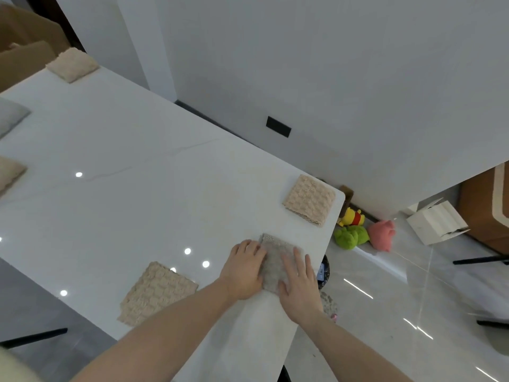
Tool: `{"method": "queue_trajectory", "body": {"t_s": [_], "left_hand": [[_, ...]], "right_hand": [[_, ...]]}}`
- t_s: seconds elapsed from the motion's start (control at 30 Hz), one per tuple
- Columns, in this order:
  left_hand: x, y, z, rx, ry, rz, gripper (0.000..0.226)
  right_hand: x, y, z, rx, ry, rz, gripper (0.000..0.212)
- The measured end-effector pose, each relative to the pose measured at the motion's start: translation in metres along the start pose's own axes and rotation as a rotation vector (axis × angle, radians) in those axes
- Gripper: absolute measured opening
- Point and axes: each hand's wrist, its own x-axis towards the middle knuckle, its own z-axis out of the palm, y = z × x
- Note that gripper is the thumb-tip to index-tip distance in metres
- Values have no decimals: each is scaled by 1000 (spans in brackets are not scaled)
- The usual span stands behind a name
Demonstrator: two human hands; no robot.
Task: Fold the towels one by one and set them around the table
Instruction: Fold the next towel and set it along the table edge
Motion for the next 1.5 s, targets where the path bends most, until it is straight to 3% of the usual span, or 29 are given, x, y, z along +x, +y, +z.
{"method": "queue_trajectory", "body": {"t_s": [0.2,0.57,0.67,0.73,0.87,0.97,1.03,1.17,1.33,1.43,1.5], "left_hand": [[69,18,-41,-61,65,-73,68],[222,48,-29,-412,51,-489,53],[240,56,-22,-421,132,-571,41],[245,62,-20,-369,260,-511,29],[240,80,-21,-259,466,-163,31],[235,95,-17,-220,520,11,32],[233,102,-16,-278,497,18,23],[233,114,-21,-543,390,-263,17],[231,95,-16,-847,428,-636,25],[229,77,-10,-710,348,-693,54],[224,69,-6,-518,359,-595,60]], "right_hand": [[59,39,-53,78,155,66,68],[159,116,-92,56,122,43,72],[166,132,-87,163,78,37,76],[166,140,-84,237,88,49,80],[160,150,-81,364,147,66,86],[151,159,-78,430,202,81,88],[146,163,-77,458,223,106,87],[142,166,-77,490,242,113,85],[146,163,-84,415,219,-3,86],[156,159,-87,378,206,-20,88],[160,157,-87,359,215,-16,90]]}}
